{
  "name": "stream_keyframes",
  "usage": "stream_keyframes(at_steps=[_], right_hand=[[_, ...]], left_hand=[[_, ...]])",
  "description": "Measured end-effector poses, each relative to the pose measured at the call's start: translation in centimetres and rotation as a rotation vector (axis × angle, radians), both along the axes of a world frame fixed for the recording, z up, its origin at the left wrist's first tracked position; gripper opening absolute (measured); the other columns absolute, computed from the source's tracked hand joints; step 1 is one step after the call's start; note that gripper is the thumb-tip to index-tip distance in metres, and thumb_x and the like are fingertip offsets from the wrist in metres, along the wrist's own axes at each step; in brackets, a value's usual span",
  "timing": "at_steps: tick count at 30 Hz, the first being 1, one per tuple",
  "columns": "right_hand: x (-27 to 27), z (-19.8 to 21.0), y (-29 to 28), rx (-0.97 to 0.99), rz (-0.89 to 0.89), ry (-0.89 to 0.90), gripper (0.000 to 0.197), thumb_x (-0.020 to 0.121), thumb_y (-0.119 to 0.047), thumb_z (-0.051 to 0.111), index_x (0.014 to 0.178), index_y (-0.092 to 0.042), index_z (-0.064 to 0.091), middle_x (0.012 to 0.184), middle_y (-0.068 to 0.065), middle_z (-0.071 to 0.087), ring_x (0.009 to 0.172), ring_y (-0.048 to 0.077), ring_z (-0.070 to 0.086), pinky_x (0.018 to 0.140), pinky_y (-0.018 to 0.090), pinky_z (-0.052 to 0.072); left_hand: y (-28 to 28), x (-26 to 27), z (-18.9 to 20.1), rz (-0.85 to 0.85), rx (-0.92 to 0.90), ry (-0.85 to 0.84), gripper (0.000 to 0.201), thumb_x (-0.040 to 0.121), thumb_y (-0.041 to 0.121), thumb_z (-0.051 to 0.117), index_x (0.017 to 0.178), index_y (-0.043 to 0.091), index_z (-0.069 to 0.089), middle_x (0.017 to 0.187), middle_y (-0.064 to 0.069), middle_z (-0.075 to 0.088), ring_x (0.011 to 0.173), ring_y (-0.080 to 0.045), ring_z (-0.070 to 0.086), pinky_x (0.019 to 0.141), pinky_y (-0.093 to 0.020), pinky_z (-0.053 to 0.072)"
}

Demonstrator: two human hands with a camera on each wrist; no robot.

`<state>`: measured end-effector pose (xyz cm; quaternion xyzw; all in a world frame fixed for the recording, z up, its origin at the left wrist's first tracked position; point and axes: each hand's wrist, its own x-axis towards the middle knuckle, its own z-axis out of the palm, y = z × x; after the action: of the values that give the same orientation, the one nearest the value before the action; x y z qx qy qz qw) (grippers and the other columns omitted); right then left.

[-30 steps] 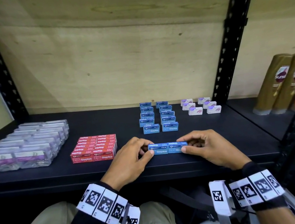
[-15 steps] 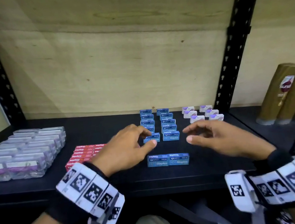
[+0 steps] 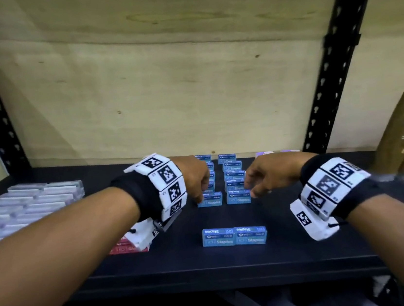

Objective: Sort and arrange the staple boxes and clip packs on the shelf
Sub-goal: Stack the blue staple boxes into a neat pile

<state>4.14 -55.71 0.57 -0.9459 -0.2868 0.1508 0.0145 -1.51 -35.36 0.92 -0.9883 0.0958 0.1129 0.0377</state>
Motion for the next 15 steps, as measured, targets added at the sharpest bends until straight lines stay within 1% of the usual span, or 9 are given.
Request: stream_keyframes(at_steps=[2,4,7,8,10,11,12,13,15], right_hand=[[0.3,-0.3,0.2,-0.032,-0.007,0.02,0.017,0.09,-0.033,0.07,0.106,-0.028,0.069,0.092,-0.003,0.076,0.079,0.008,0.066,0.089,0.028,0.05],[0.4,-0.4,0.4,-0.025,-0.013,0.057,0.008,0.091,-0.028,0.068,0.099,-0.026,0.068,0.096,0.0,0.077,0.079,0.008,0.066,0.092,0.028,0.049],[0.1,-0.3,0.5,-0.024,-0.016,0.091,0.002,0.091,-0.026,0.069,0.091,-0.025,0.067,0.095,0.002,0.077,0.076,0.008,0.068,0.09,0.027,0.049],[-0.1,-0.2,0.5,-0.028,-0.01,0.092,0.004,0.09,-0.027,0.07,0.087,-0.025,0.067,0.093,0.002,0.078,0.075,0.007,0.067,0.089,0.027,0.05],[-0.7,0.1,0.3,-0.019,0.004,0.1,0.009,0.088,-0.03,0.072,0.081,-0.025,0.068,0.089,0.001,0.077,0.074,0.006,0.068,0.088,0.027,0.051],[-1.1,0.3,0.2,-0.019,0.011,0.104,0.009,0.087,-0.031,0.073,0.081,-0.026,0.069,0.088,0.0,0.077,0.074,0.005,0.067,0.086,0.026,0.051],[-1.6,0.4,0.0,-0.027,0.017,0.107,0.008,0.086,-0.032,0.074,0.084,-0.026,0.071,0.088,-0.001,0.077,0.073,0.003,0.066,0.083,0.024,0.051],[-2.0,0.5,-0.2,-0.039,0.021,0.112,0.009,0.085,-0.034,0.075,0.087,-0.026,0.072,0.088,-0.002,0.077,0.072,0.002,0.065,0.081,0.023,0.05],[-2.9,0.7,-0.5,-0.05,0.022,0.132,0.014,0.084,-0.036,0.076,0.093,-0.026,0.074,0.089,-0.004,0.077,0.075,0.002,0.066,0.083,0.022,0.049]], left_hand=[[-0.2,0.4,-0.3,-0.009,0.037,0.021,0.035,0.086,0.031,0.074,0.116,0.015,0.066,0.113,-0.002,0.066,0.09,-0.017,0.055,0.078,-0.026,0.043],[-0.4,0.6,-0.5,-0.017,0.065,0.022,0.034,0.085,0.029,0.073,0.115,0.013,0.068,0.104,-0.001,0.066,0.086,-0.018,0.053,0.076,-0.027,0.042],[-0.5,0.4,-0.5,-0.018,0.07,0.016,0.027,0.086,0.024,0.073,0.109,0.011,0.07,0.093,0.002,0.061,0.081,-0.017,0.052,0.073,-0.027,0.043],[-0.4,0.2,-0.3,-0.014,0.066,0.016,0.025,0.085,0.024,0.074,0.107,0.012,0.071,0.093,0.003,0.063,0.082,-0.016,0.055,0.074,-0.027,0.045],[-0.2,-0.2,-0.1,-0.005,0.047,0.021,0.022,0.083,0.027,0.075,0.102,0.015,0.072,0.096,0.004,0.069,0.087,-0.016,0.062,0.081,-0.031,0.052],[-0.1,-0.5,0.0,-0.006,0.043,0.03,0.021,0.083,0.029,0.076,0.101,0.018,0.072,0.098,0.004,0.069,0.089,-0.016,0.063,0.083,-0.032,0.053],[-0.1,-0.9,0.2,-0.008,0.045,0.048,0.022,0.083,0.03,0.076,0.101,0.02,0.072,0.098,0.005,0.069,0.089,-0.015,0.062,0.082,-0.031,0.053],[-0.1,-1.4,0.3,-0.011,0.044,0.07,0.022,0.083,0.031,0.076,0.102,0.021,0.072,0.095,0.006,0.068,0.084,-0.012,0.06,0.077,-0.027,0.051],[-0.1,-2.3,0.4,-0.015,0.032,0.11,0.021,0.083,0.031,0.075,0.101,0.022,0.071,0.086,0.007,0.067,0.073,-0.006,0.057,0.065,-0.022,0.046]])
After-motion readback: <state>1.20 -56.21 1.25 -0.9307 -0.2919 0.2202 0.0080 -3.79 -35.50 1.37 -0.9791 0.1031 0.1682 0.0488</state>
